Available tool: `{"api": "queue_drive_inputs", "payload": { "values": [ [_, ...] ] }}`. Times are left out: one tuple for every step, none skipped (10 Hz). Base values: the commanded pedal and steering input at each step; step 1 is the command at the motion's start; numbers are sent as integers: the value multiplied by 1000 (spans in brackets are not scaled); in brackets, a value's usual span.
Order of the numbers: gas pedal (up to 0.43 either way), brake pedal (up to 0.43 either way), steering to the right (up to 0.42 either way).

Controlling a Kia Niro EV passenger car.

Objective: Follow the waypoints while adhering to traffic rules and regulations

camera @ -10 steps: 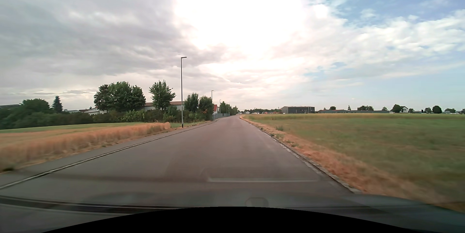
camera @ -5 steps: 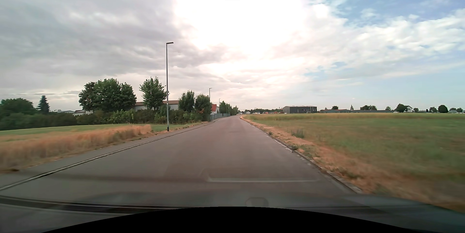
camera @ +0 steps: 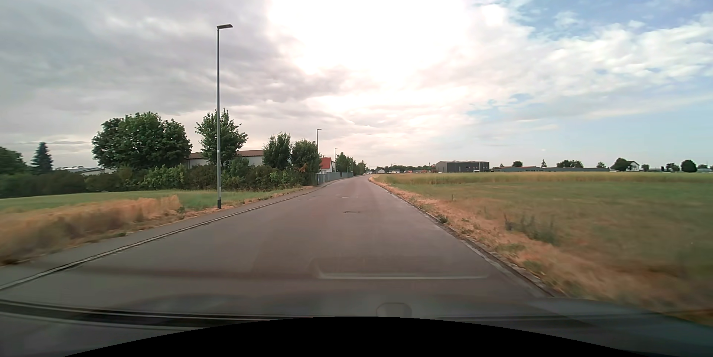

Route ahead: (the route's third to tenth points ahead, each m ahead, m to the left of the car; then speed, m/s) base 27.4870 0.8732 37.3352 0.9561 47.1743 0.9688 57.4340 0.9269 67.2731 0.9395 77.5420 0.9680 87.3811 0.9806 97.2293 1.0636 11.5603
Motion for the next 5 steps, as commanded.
{"api": "queue_drive_inputs", "payload": {
  "values": [
    [150, 0, -4],
    [150, 0, -4],
    [150, 0, -4],
    [150, 0, -4],
    [150, 0, -4]
  ]
}}
